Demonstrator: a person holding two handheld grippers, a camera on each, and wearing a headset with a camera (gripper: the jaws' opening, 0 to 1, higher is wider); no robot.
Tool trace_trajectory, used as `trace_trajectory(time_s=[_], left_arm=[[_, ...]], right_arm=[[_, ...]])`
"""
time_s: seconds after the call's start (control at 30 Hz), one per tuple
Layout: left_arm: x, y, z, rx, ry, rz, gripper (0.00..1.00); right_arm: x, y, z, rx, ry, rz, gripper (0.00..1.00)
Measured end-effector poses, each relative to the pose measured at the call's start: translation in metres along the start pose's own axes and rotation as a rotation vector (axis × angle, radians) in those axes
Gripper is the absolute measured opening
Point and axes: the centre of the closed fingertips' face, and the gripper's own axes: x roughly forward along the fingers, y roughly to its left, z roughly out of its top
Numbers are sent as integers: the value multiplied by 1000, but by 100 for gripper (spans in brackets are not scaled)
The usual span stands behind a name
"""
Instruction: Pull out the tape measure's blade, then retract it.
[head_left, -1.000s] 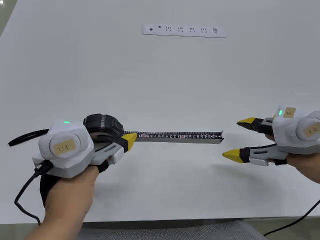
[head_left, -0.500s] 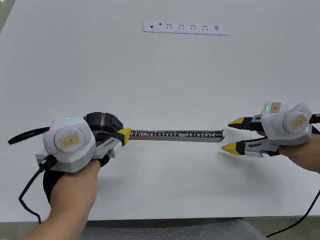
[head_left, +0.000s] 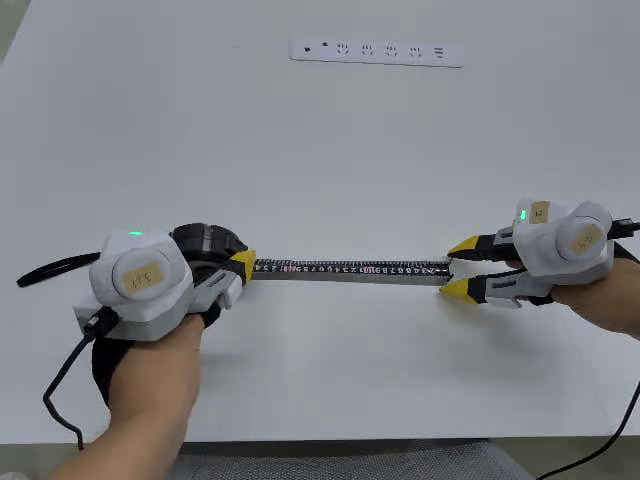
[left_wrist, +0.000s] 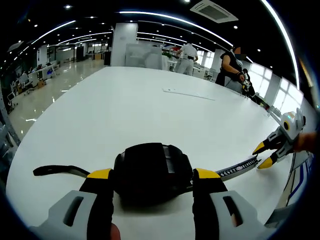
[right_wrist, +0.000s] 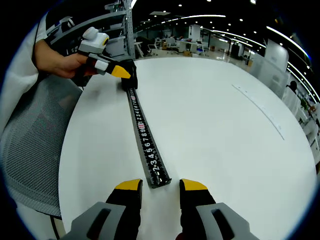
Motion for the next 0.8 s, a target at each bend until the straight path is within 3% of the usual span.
trace_trajectory(time_s=[0.8], left_arm=[[1, 1, 0, -22, 1, -1, 60]], right_arm=[[6, 2, 0, -42, 8, 25, 14]])
